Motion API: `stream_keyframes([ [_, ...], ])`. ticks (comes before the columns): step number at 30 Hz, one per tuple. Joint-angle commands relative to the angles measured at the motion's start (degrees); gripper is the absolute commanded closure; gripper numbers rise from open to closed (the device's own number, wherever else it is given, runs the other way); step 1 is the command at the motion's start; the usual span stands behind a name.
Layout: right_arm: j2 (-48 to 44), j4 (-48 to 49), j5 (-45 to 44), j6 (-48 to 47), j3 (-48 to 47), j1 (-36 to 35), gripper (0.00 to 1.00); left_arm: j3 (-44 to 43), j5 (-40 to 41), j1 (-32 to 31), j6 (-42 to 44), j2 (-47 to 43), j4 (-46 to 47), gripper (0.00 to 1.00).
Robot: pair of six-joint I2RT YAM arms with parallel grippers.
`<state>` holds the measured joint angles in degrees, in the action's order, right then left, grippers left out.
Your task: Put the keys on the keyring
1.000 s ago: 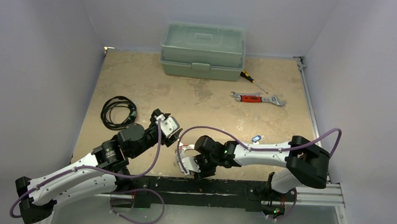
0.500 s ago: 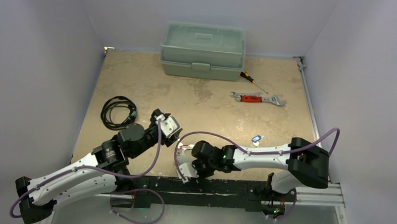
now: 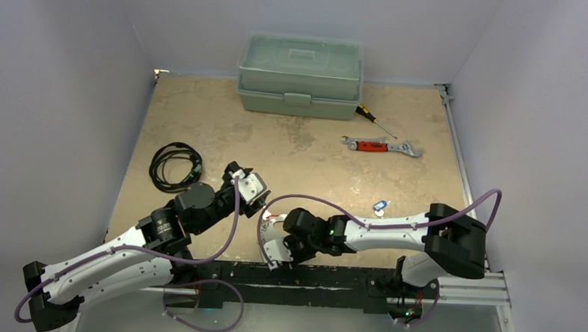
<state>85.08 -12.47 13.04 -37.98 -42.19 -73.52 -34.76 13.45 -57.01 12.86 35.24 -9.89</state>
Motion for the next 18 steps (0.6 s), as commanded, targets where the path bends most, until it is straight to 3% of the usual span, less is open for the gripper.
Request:
stream_keyframes([
  [1,1.10,1.39,1.02,0.42,-1.05,-0.61,0.76,0.66,-0.53,0.32,0.23,-0.26,2.32,0.33],
  [5,1.92,1.22,0.78,0.71,-1.15,-0.66,0.76,0.66,-0.49,0.26,0.23,-0.36,2.32,0.33],
  [9,2.38,0.67,0.67,0.37,-1.59,-0.66,1.00,0.64,-0.51,0.32,0.23,-0.27,2.33,0.33],
  [18,-1.50,2.29,-0.28,1.07,-1.83,-0.66,1.00,0.59,-0.76,0.28,0.34,-0.92,2.29,0.33],
])
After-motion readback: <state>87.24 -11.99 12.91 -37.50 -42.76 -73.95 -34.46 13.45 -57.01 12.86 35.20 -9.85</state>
